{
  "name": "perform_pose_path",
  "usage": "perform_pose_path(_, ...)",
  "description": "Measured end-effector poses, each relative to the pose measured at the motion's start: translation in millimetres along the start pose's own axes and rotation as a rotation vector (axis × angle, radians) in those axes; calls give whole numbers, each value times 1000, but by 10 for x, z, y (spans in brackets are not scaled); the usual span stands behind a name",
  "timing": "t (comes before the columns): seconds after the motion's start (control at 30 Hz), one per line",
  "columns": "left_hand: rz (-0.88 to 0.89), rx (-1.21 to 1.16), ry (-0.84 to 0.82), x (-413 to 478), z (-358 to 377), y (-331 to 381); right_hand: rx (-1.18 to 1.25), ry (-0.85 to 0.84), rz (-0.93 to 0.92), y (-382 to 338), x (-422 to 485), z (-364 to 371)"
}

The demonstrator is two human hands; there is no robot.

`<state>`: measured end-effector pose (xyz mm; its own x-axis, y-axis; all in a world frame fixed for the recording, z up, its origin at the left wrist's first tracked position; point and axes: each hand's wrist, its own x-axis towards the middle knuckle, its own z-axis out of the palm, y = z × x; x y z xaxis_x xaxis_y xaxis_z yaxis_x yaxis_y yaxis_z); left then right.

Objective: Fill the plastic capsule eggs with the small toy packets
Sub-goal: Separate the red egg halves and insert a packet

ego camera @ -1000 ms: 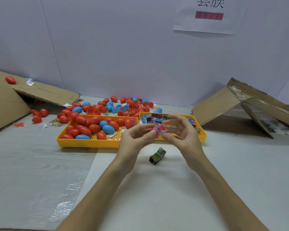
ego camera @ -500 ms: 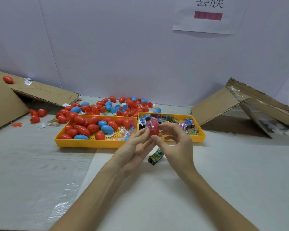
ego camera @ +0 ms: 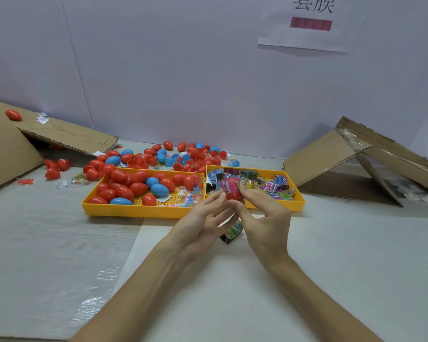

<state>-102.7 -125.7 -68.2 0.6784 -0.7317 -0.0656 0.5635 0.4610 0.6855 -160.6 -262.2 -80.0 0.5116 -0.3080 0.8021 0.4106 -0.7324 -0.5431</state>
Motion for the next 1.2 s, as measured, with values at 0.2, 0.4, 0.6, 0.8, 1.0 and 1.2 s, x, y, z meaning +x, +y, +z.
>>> perform_pose_path(0.2, -15, 68, -3, 8, -11, 4, 94, -6, 92, -61, 10, 9)
perform_pose_path(0.4, -48, 42, 11, 2, 1, 3, 106, -28, 120, -26, 28, -20)
perform_pose_path(0.6, -83, 31, 0, 11, -31, 5, 211, -27, 174, -4, 47, -74)
perform_pose_path(0.8, -42, 58, -53, 15, -20, 17, 217, -58, 160, 19, 84, -68)
perform_pose_path(1.0, 42, 113, -71, -4, 8, 2, 174, -92, 126, -25, 75, -48)
perform_pose_path(1.2, 53, 206, -33, -41, 69, -7, 169, -73, 95, 17, 92, -71)
